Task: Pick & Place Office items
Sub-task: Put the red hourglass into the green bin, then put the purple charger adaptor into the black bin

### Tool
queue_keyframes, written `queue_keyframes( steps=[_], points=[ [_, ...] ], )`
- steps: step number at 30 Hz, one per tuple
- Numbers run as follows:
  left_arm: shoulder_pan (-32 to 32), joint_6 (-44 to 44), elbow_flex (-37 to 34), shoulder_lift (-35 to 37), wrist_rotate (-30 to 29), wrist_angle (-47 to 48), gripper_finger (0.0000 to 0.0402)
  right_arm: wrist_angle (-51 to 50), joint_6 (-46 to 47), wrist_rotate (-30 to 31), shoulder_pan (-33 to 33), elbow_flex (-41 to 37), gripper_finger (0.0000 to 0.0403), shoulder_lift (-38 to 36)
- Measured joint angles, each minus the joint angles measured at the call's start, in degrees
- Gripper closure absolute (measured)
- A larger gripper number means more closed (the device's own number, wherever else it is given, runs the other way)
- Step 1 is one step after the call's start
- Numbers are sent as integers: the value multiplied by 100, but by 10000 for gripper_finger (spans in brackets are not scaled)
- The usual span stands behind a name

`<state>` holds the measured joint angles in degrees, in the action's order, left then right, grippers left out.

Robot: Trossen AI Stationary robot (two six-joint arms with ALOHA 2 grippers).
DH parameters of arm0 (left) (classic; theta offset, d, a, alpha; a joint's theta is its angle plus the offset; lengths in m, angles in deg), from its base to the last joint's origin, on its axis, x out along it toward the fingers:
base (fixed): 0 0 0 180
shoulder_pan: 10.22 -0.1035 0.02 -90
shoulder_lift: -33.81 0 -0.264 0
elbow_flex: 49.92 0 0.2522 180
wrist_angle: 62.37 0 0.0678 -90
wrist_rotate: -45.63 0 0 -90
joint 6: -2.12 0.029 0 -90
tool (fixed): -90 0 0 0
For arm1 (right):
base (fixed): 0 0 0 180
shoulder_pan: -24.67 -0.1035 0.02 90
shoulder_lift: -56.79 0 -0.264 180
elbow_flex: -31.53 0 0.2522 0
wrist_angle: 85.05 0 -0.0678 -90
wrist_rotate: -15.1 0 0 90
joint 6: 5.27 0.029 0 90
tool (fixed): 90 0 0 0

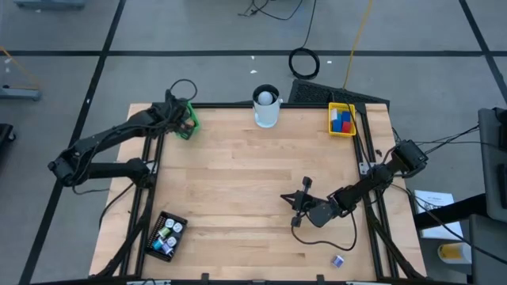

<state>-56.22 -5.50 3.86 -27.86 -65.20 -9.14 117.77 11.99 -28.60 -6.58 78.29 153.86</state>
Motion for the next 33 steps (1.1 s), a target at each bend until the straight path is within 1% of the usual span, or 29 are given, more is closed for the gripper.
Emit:
queue_keyframes(
  steps=[3,7,15,19,23,25,27,29,30,32,33],
  points=[
    [50,0,-1,0,2,24,383,0,0,0,0,0,403,0],
    [99,0,-2,99,82,138,354,0,0,-2,0,0,403,0],
    [114,51,-7,508,22,428,292,2,0,-2,1,0,403,0],
    [114,136,-7,799,20,417,280,2,0,-2,2,0,403,0],
    [124,140,-7,1116,75,413,292,2,0,-2,0,0,403,0],
    [227,85,-9,1310,187,385,306,0,-17,2,0,0,403,0],
    [479,-37,-88,1500,236,133,327,3,-40,2,2,0,403,0],
    [868,-123,-322,1715,292,-366,352,4,-42,0,0,0,403,0],
    [1112,-158,-511,1830,340,-769,367,4,-53,0,0,0,403,0],
    [1634,-173,-1019,2027,542,-1835,391,-8,-151,-3,-9,-2,403,-54],
    [1902,-163,-1336,2096,650,-2468,395,-9,-198,-2,-23,-2,403,-99]
  ],
)
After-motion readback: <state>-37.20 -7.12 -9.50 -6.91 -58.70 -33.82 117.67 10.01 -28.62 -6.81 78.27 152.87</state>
